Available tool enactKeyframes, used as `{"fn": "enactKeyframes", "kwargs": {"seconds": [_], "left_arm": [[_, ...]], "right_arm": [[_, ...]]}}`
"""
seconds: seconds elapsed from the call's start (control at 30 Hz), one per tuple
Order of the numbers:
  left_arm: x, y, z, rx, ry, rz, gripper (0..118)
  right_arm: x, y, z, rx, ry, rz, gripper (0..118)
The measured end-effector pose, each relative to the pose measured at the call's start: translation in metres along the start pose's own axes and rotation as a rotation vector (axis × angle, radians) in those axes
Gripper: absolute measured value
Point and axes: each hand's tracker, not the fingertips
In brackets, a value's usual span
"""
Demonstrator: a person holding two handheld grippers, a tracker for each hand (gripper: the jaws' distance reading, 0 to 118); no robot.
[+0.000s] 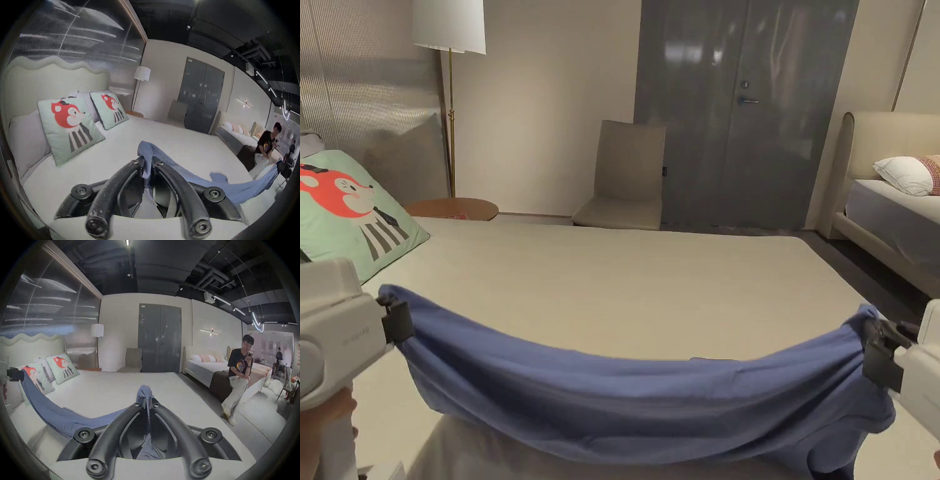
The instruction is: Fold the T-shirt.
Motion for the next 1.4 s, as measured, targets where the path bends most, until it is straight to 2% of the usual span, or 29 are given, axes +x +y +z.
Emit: {"fn": "enactKeyframes", "kwargs": {"seconds": [0.3,0.4,0.5,0.6,0.73,0.93,1.13,1.17,1.2,1.23,1.27,1.3,1.33,1.37,1.4], "left_arm": [[-0.042,-0.097,0.062,-0.191,0.026,-0.049,3],[-0.059,-0.124,0.074,-0.252,0.04,-0.015,3],[-0.073,-0.147,0.077,-0.318,0.051,0.005,3],[-0.08,-0.165,0.076,-0.396,0.065,-0.034,3],[-0.089,-0.188,0.067,-0.477,0.073,-0.046,3],[-0.103,-0.212,0.057,-0.562,0.099,-0.016,2],[-0.103,-0.223,0.053,-0.589,0.107,-0.043,3],[-0.102,-0.224,0.054,-0.587,0.11,-0.046,6],[-0.101,-0.224,0.056,-0.582,0.109,-0.047,19],[-0.098,-0.223,0.058,-0.572,0.112,-0.055,48],[-0.096,-0.222,0.061,-0.556,0.12,-0.073,71],[-0.095,-0.22,0.065,-0.53,0.126,-0.09,85],[-0.094,-0.217,0.071,-0.491,0.111,-0.091,91],[-0.092,-0.211,0.08,-0.435,0.087,-0.084,91],[-0.088,-0.203,0.09,-0.376,0.066,-0.075,103]], "right_arm": [[0.005,-0.089,0.085,-0.178,0.014,0.002,3],[0.008,-0.112,0.104,-0.252,0.013,-0.025,3],[0.01,-0.135,0.115,-0.325,0.021,-0.009,3],[0.012,-0.157,0.12,-0.442,0.018,-0.023,3],[0.015,-0.19,0.119,-0.572,0.011,0.01,3],[0.023,-0.217,0.111,-0.648,-0.012,-0.034,3],[0.025,-0.229,0.107,-0.68,-0.024,-0.039,3],[0.024,-0.23,0.107,-0.682,-0.024,-0.038,3],[0.023,-0.23,0.108,-0.68,-0.023,-0.036,7],[0.023,-0.229,0.108,-0.673,-0.019,-0.031,27],[0.023,-0.229,0.11,-0.662,-0.013,-0.026,58],[0.023,-0.226,0.112,-0.637,-0.016,-0.02,78],[0.024,-0.222,0.115,-0.604,-0.028,-0.029,85],[0.025,-0.216,0.119,-0.554,-0.019,-0.051,85],[0.026,-0.207,0.125,-0.493,-0.014,-0.075,99]]}}
